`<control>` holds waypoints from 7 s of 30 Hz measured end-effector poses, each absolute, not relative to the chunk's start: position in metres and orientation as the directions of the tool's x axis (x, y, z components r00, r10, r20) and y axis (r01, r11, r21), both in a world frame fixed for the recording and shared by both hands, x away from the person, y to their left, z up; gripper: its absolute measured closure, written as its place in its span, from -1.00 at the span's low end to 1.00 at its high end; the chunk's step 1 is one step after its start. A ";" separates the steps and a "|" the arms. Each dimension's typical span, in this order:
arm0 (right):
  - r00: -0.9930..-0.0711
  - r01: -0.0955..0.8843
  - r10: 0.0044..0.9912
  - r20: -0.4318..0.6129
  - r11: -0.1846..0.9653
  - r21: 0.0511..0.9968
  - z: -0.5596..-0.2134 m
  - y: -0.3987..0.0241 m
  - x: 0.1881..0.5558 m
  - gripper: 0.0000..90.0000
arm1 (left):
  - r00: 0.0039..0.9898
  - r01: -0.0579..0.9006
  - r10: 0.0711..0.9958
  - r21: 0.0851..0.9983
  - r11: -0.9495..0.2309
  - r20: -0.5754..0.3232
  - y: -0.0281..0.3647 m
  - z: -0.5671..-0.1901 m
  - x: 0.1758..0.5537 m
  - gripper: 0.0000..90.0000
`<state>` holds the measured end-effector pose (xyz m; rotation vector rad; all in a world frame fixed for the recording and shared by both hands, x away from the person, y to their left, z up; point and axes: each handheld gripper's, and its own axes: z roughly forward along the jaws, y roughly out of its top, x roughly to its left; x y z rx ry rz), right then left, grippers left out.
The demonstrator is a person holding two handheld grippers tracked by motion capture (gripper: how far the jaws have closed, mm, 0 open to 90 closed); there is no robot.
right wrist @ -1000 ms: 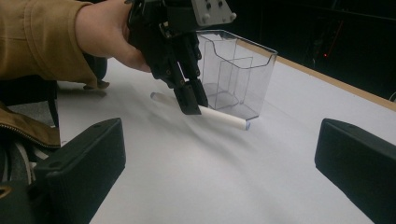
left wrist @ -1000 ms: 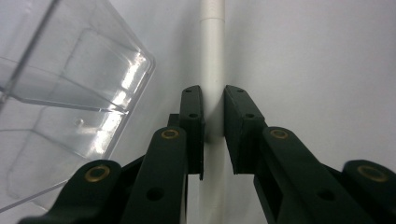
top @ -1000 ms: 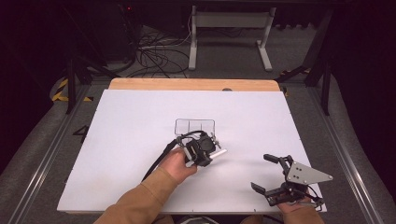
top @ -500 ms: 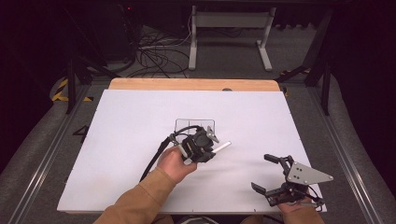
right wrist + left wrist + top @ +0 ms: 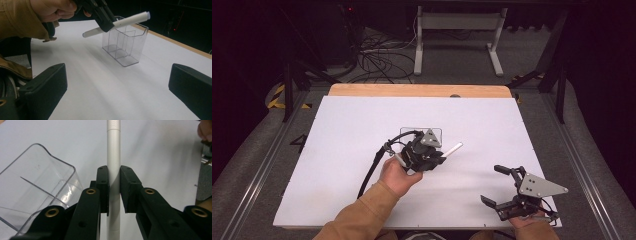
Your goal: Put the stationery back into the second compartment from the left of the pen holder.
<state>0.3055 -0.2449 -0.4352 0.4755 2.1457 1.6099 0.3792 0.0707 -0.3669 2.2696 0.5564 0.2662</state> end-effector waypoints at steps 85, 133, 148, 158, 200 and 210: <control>-0.860 0.027 0.495 -0.120 0.279 0.960 -0.437 -0.243 0.305 -0.95 | 0.811 0.173 0.575 0.984 -0.051 -0.113 0.125 -0.373 0.428 0.74; -0.866 0.025 0.485 -0.121 0.285 0.958 -0.438 -0.242 0.305 -0.95 | 0.765 0.202 0.637 0.974 -0.103 -0.092 0.130 -0.405 0.435 0.74; -0.868 0.026 0.482 -0.118 0.283 0.959 -0.438 -0.242 0.305 -0.95 | 0.757 0.240 0.648 0.957 -0.162 -0.080 0.128 -0.408 0.433 0.74; -0.869 0.027 0.481 -0.118 0.283 0.959 -0.438 -0.242 0.305 -0.95 | 0.753 0.239 0.655 0.952 -0.188 -0.059 0.128 -0.407 0.430 0.73; -0.873 0.023 0.472 -0.122 0.291 0.956 -0.438 -0.239 0.306 -0.95 | 0.777 0.267 0.625 0.940 -0.214 -0.078 0.151 -0.373 0.398 -0.58; -0.874 0.025 0.471 -0.121 0.294 0.956 -0.438 -0.238 0.305 -0.95 | 0.781 0.263 0.620 0.937 -0.229 -0.068 0.161 -0.368 0.389 -0.70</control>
